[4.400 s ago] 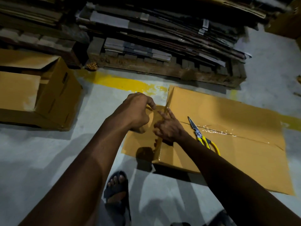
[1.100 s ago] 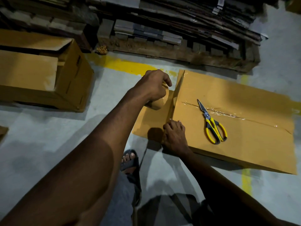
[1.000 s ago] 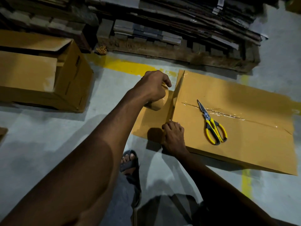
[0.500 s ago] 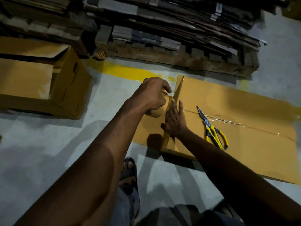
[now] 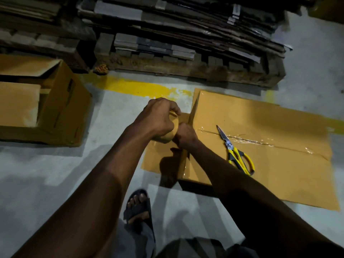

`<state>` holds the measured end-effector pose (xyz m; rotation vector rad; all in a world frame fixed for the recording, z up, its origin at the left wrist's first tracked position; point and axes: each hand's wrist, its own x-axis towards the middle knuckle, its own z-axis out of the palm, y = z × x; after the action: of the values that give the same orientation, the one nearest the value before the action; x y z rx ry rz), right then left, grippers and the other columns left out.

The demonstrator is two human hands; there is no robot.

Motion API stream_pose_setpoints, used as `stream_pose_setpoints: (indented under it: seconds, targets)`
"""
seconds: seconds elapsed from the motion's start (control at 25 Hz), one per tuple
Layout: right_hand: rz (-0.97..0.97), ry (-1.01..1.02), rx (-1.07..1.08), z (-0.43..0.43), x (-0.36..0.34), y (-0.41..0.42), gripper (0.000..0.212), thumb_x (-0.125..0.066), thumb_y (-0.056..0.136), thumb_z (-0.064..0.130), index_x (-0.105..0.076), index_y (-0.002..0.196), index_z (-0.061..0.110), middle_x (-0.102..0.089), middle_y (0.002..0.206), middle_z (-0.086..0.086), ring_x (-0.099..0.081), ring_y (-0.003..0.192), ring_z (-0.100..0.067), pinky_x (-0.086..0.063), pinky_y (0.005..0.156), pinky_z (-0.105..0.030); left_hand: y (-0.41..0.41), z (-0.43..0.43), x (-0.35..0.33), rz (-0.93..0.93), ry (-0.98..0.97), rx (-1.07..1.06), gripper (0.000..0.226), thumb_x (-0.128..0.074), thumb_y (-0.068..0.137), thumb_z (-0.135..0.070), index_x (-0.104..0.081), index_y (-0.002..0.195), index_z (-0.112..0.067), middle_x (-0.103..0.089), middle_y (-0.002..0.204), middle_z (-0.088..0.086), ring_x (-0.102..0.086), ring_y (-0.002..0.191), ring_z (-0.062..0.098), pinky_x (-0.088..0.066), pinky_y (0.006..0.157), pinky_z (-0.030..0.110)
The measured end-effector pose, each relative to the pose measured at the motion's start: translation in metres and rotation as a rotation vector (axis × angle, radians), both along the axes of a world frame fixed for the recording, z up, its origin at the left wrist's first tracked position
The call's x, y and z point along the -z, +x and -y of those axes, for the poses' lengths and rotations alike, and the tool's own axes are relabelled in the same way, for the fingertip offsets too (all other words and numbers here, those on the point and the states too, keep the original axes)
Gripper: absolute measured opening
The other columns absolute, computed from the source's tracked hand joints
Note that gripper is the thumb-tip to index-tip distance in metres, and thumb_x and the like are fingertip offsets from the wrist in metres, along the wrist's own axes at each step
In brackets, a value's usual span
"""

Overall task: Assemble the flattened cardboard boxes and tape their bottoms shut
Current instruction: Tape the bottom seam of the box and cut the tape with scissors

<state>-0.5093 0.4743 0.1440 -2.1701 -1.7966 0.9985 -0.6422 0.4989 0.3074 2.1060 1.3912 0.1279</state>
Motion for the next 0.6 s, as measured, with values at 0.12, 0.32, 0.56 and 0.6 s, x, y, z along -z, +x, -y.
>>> stream_pose_setpoints:
  seconds: [0.12,0.32,0.56,0.6]
  targets:
    - [0.348,0.392,-0.152,0.019,0.014,0.040,0.042,-0.061,0.085,0.018,-0.060,0.125,0.008,-0.059,0.132,-0.017,-0.051,0.124,-0.040,-0.039,0.104,-0.053,0.018,0.008,0.002,0.010,0.003,0.035,0.057,-0.057,0.073,0.008,-0.066,0.116,-0.028,-0.053,0.131,0.007,-0.046,0.123,0.028,-0.041,0.082,0.029]
    - [0.495,0.171,0.050,0.099,0.010,0.142,0.069,-0.052,0.087,0.055,-0.039,0.145,0.021,-0.026,0.160,-0.009,-0.023,0.146,-0.035,-0.021,0.115,-0.056,0.068,0.036,0.002,0.103,-0.005,0.090,0.058,-0.066,0.072,0.004,-0.064,0.120,-0.029,-0.053,0.132,0.000,-0.050,0.120,0.021,-0.037,0.081,0.017]
    - [0.629,0.146,0.226,0.164,0.026,0.204,0.037,-0.055,0.082,0.041,-0.063,0.106,0.013,-0.059,0.109,-0.009,-0.054,0.097,-0.032,-0.046,0.073,-0.042,0.136,0.074,0.009,0.107,-0.029,0.167,0.057,-0.070,0.072,0.002,-0.065,0.118,-0.031,-0.053,0.129,0.000,-0.056,0.102,0.023,-0.041,0.072,0.024]
    - [0.662,0.176,0.299,0.168,0.029,0.222,0.034,-0.058,0.084,0.040,-0.064,0.101,0.012,-0.059,0.102,-0.010,-0.055,0.092,-0.033,-0.045,0.069,-0.041,0.149,0.081,0.012,0.116,-0.032,0.185,0.057,-0.069,0.071,0.003,-0.065,0.117,-0.031,-0.053,0.128,-0.001,-0.055,0.097,0.021,-0.041,0.073,0.024]
